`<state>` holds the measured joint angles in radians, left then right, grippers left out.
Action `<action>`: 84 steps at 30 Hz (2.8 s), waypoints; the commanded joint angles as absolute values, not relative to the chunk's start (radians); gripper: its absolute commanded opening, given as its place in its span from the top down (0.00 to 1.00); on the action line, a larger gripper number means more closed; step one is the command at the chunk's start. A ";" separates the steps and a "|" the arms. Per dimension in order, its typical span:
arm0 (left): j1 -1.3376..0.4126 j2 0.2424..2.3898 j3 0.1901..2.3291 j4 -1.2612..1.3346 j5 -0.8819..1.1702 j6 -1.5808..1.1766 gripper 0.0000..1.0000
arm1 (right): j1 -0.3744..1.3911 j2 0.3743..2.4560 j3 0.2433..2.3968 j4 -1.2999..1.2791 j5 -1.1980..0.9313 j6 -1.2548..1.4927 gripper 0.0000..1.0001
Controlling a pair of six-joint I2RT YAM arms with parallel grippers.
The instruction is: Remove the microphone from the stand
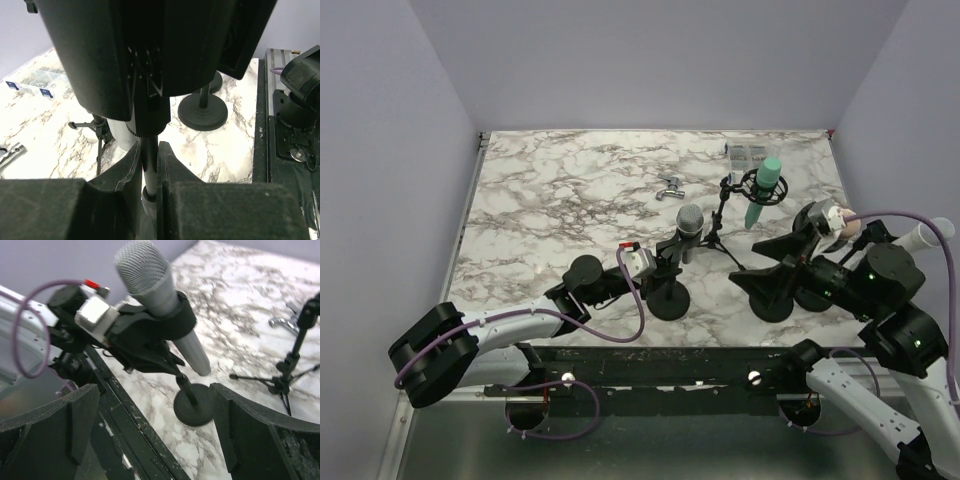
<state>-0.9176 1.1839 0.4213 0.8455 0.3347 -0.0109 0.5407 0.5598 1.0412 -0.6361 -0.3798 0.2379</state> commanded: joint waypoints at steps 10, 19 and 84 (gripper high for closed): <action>-0.894 1.189 0.367 0.802 0.347 0.011 1.00 | 0.532 0.609 1.247 -0.471 -0.650 0.309 0.00; -0.882 1.125 0.333 0.758 0.251 0.020 1.00 | 0.529 0.849 1.381 -0.432 -0.603 0.364 0.00; -0.913 0.640 0.620 0.139 -0.082 -0.248 0.01 | 1.071 1.304 1.499 -0.331 0.405 0.085 0.00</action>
